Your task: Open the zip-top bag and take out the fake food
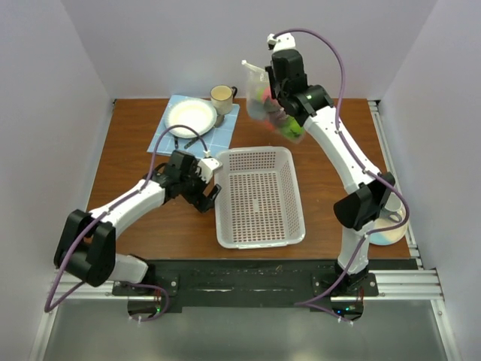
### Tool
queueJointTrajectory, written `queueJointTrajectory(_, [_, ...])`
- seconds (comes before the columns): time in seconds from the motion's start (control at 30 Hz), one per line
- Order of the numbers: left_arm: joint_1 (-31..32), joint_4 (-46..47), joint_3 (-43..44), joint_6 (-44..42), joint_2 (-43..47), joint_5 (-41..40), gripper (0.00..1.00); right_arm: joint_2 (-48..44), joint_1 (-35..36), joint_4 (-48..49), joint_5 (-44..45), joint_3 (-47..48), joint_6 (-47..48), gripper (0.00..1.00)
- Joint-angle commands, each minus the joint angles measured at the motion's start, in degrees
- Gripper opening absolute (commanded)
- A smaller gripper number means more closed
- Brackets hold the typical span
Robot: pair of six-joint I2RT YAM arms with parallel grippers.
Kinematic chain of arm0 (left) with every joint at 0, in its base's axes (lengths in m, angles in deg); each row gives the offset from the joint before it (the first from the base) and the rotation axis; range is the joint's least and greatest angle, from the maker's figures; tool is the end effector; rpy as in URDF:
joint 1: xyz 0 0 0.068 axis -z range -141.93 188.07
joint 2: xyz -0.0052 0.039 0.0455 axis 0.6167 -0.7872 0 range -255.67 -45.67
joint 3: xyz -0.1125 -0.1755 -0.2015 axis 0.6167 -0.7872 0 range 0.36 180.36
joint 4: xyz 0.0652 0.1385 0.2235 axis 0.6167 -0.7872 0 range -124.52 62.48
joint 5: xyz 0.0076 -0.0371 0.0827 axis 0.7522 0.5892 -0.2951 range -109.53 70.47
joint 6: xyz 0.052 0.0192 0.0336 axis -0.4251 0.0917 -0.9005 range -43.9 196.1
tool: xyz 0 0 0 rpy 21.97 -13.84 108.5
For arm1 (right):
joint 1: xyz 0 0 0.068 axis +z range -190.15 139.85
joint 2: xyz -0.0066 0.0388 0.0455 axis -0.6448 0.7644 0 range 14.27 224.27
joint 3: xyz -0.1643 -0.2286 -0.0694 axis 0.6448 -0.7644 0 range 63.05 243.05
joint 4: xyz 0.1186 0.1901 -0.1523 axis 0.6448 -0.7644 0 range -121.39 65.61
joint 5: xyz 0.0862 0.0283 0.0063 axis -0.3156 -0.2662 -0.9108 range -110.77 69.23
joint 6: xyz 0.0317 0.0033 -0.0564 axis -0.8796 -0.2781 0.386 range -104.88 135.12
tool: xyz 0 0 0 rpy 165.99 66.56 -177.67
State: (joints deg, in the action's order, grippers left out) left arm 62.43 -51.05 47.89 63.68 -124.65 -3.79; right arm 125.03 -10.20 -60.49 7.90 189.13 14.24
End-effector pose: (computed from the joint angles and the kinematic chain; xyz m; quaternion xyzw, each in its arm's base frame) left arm 0.2544 -0.1302 0.2076 0.3371 0.8834 -0.1609 0.2829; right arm 0.4113 0.2090 0.4601 -0.0640 0.8071 -0.0501 0.5847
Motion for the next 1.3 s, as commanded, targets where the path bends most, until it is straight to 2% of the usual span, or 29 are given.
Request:
queueJointTrajectory(0.0, [1.74, 3.22, 4.85, 1.53, -3.19, -0.90, 1.00, -4.41, 0.02, -0.37, -6.59, 5.04, -3.85, 0.00])
queueJointTrajectory(0.13, [2.36, 3.41, 8.36, 2.32, -5.39, -0.37, 1.00, -5.38, 0.10, -2.75, -13.53, 8.12, -7.02, 0.00])
queueJointTrajectory(0.27, [2.27, -0.37, 14.33, 0.74, -4.70, -3.26, 1.00, -7.92, 1.68, -3.63, -18.99, 6.64, -7.90, 0.00])
queueJointTrajectory(0.37, [-0.09, -2.13, 17.24, -2.24, 0.48, -4.94, 1.00, -10.47, 4.14, -4.07, -19.96, 3.83, -6.86, 0.00])
queueJointTrajectory(0.43, [-5.61, -3.10, 20.56, -3.74, 4.79, -1.70, 1.00, -11.88, 6.33, -4.07, -20.05, 1.99, -6.41, 0.00])
queueJointTrajectory(0.47, [-8.60, -4.41, 21.98, -3.83, 6.02, 0.58, 1.00, -12.06, 7.04, -4.24, -19.97, 1.71, -6.15, 0.00])
queueJointTrajectory(0.5, [-15.50, -5.03, 23.30, -3.57, 7.68, 5.56, 1.00, -11.97, 7.74, -4.42, -20.05, 1.54, -6.15, 0.00])
queueJointTrajectory(0.53, [-19.66, -5.47, 25.57, -3.40, 8.40, 8.92, 1.00, -11.71, 9.14, -4.59, -20.49, 1.80, -6.32, 0.00])
queueJointTrajectory(0.57, [-28.40, -6.52, 26.29, -3.22, 9.01, 12.86, 1.00, -11.36, 9.94, -4.86, -20.93, 2.06, -6.67, 0.00])
queueJointTrajectory(0.6, [-32.58, -7.05, 26.56, -3.39, 9.02, 21.26, 1.00, -10.92, 10.82, -5.12, -21.45, 2.58, -6.76, 0.00])
queueJointTrajectory(0.67, [-42.49, -9.85, 26.21, -4.88, 7.97, 30.00, 1.00, -9.16, 14.15, -6.08, -21.11, 4.69, -6.67, 0.00])
queueJointTrajectory(0.7, [-45.34, -11.26, 25.69, -8.02, 7.44, 39.18, 1.00, -8.29, 15.30, -6.44, -21.11, 5.57, -6.67, 0.00])
queueJointTrajectory(0.77, [-51.92, -19.15, 24.63, -13.73, 4.65, 48.54, 1.00, -6.27, 18.55, -7.40, -21.20, 7.86, -6.67, 0.00])
queueJointTrajectory(0.8, [-53.78, -24.23, 25.07, -24.38, 3.23, 56.77, 1.00, -5.74, 19.52, -7.67, -21.19, 9.08, -6.76, 0.00])
queueJointTrajectory(0.83, [-55.37, -40.38, 27.51, -32.93, 1.39, 59.89, 1.00, -5.38, 21.09, -7.85, -21.37, 9.35, -7.20, 0.00])
queueJointTrajectory(0.87, [-57.73, -50.90, 29.36, -43.54, -3.06, 63.06, 1.00, -4.86, 21.63, -7.94, -21.46, 9.44, -7.29, 0.00])
queueJointTrajectory(0.9, [-58.28, -51.87, 29.64, -48.35, -4.24, 63.18, 1.00, -4.68, 22.16, -7.85, -21.46, 9.18, -7.46, 0.00])
queueJointTrajectory(1.0, [-61.44, -51.97, 24.91, -53.37, -5.48, 65.81, 1.00, -4.41, 23.13, -6.97, -22.42, 8.13, -8.61, 0.00])
queueJointTrajectory(1.1, [-61.80, -51.97, 19.90, -55.95, -4.96, 69.75, 1.00, -4.41, 24.18, -4.69, -22.34, 5.86, -9.66, 0.00])
queueJointTrajectory(1.27, [-61.80, -51.97, 22.69, -55.69, -2.68, 75.12, 1.00, -3.62, 24.27, 3.29, -21.81, 0.23, -13.08, 0.00])
